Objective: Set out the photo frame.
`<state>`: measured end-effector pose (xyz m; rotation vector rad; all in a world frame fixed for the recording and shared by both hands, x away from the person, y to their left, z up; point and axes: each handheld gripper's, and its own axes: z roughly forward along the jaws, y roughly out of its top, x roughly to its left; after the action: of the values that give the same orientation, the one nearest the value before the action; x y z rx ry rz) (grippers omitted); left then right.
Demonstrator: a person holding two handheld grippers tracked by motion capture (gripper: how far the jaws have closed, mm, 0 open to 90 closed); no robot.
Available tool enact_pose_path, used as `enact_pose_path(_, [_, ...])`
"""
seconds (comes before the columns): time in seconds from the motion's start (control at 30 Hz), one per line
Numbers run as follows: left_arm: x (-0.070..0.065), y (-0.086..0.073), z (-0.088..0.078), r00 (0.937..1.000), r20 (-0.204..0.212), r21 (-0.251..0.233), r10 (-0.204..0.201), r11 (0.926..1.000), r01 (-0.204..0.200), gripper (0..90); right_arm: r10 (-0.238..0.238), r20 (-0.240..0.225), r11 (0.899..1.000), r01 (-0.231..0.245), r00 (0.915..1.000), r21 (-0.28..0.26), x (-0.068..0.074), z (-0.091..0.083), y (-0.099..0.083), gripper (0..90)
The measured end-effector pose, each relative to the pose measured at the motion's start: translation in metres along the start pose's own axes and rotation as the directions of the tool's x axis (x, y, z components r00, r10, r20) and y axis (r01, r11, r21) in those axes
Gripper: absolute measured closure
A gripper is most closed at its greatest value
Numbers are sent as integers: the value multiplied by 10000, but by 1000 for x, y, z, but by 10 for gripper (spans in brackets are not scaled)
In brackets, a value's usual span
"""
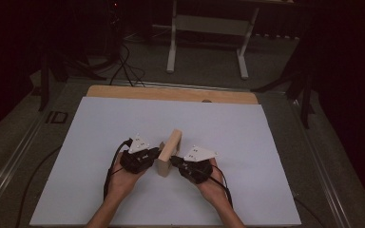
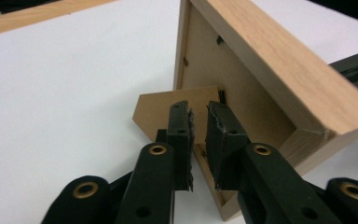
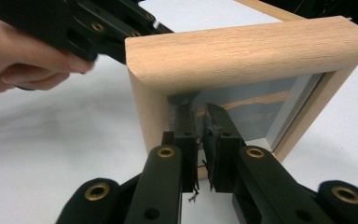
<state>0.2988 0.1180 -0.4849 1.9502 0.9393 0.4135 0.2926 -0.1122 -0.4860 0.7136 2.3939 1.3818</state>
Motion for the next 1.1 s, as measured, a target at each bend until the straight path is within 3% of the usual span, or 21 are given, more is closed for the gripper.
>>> enact_pose_path(0.53, [3,9,-24,9996,-244,-592,-128,9982,113,625,446,250,9988,-440,9987,-216,-14,-13,-1,677])
enact_pose_path(0.83, [-1,16,-37,9998,-123,-1132,-137,9935,123,534,632,464,9976,-618,9969,-317,-20,-18,-2,640])
enact_pose_path(1.1, [0,17,-41,9994,212,-1106,-268,9934,290,525,772,587,9964,-749,9953,-396,-25,-23,-3,635])
